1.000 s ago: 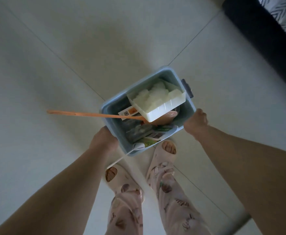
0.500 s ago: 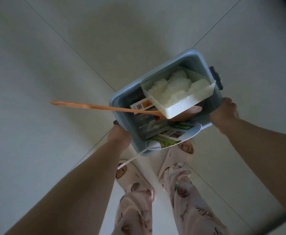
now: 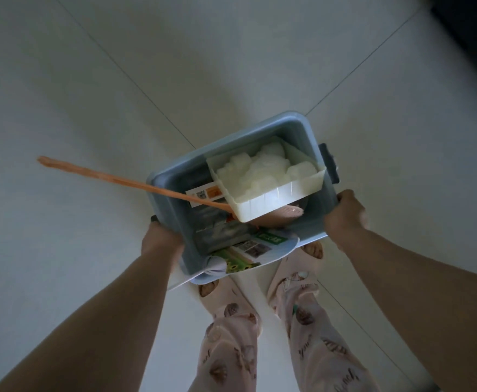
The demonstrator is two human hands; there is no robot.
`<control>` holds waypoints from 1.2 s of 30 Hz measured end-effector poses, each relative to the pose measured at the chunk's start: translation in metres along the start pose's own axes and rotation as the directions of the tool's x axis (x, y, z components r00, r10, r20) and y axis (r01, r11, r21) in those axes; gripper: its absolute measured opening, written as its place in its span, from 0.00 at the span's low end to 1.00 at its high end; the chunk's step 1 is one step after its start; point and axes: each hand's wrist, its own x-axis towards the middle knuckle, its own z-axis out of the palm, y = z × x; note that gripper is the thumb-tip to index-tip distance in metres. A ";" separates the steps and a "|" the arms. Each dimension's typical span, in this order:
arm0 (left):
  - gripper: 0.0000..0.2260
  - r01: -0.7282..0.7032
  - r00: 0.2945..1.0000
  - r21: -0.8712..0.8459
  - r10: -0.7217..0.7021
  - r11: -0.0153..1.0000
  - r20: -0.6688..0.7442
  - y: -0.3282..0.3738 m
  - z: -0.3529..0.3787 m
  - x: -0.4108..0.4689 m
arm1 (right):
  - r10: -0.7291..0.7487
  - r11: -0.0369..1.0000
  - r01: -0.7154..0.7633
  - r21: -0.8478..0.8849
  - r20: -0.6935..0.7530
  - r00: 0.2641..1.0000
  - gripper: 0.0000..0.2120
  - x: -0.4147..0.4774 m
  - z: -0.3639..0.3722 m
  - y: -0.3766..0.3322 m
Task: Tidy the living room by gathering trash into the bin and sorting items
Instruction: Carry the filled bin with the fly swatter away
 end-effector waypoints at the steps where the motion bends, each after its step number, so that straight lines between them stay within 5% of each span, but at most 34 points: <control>1: 0.09 0.009 1.000 -0.019 -0.010 1.000 -0.017 -0.001 -0.011 -0.007 | -0.017 1.000 0.017 -0.009 0.005 1.000 0.12 -0.010 -0.004 -0.006; 10: 0.09 -0.080 0.992 -0.026 0.077 0.996 -0.098 -0.014 -0.131 -0.077 | -0.175 0.984 0.174 -0.046 -0.019 0.984 0.14 -0.120 -0.070 -0.062; 23: 0.07 -0.199 0.977 -0.250 0.172 0.948 -0.126 -0.039 -0.327 -0.215 | -0.390 0.914 0.378 -0.144 -0.068 0.918 0.16 -0.300 -0.164 -0.138; 36: 0.06 -0.143 0.972 -0.396 0.053 0.907 -0.229 -0.077 -0.425 -0.320 | -0.615 0.763 0.596 -0.251 0.002 0.788 0.12 -0.406 -0.228 -0.199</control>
